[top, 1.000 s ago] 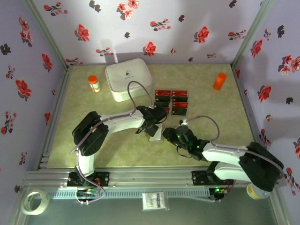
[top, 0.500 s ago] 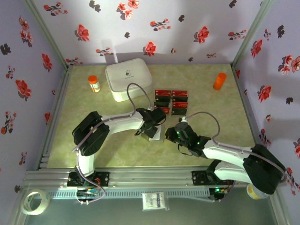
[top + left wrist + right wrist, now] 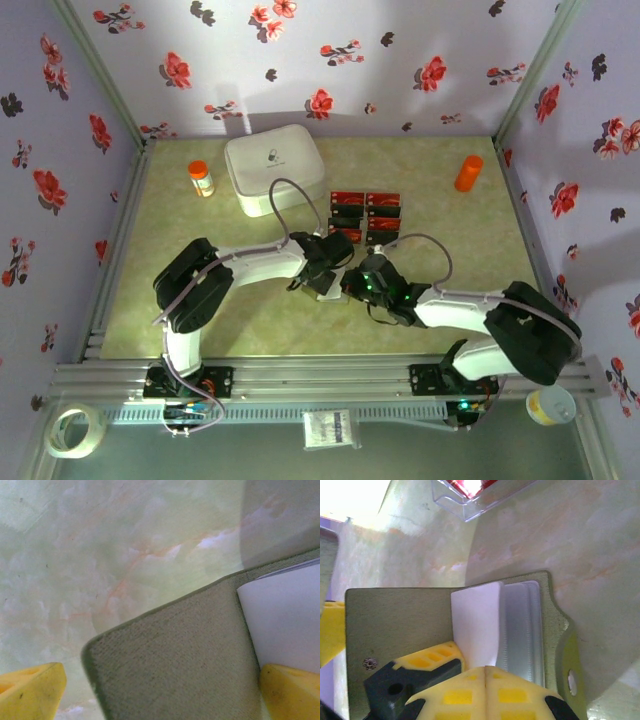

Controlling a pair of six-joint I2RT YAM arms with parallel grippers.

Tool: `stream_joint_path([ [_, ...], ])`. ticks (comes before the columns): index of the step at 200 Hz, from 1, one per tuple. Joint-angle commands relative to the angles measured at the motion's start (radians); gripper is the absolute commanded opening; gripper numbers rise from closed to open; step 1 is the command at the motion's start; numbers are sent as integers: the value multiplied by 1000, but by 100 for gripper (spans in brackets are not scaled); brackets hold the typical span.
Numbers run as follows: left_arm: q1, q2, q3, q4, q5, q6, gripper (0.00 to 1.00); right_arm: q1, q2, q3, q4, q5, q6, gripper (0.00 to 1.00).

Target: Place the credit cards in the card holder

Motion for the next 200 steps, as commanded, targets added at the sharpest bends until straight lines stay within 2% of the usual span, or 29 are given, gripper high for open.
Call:
stream_joint_path([
  [1,-10,-24,-31,5,-4,-27,100,7,44,16,48,-9,3,0],
  [44,13,-111,-63,37,14,-88,100,7,96,-4,71,5,5,0],
  [87,56,-186,-166,78,17,-131,100,6,79,-11,56,9,-2,0],
  [130,65,-209,-273,159,20,-157,100,-2,82,14,16,-6,-33,0],
  [200,65,-230,-323,211,22,-161,100,-19,88,44,2,-59,-62,0],
])
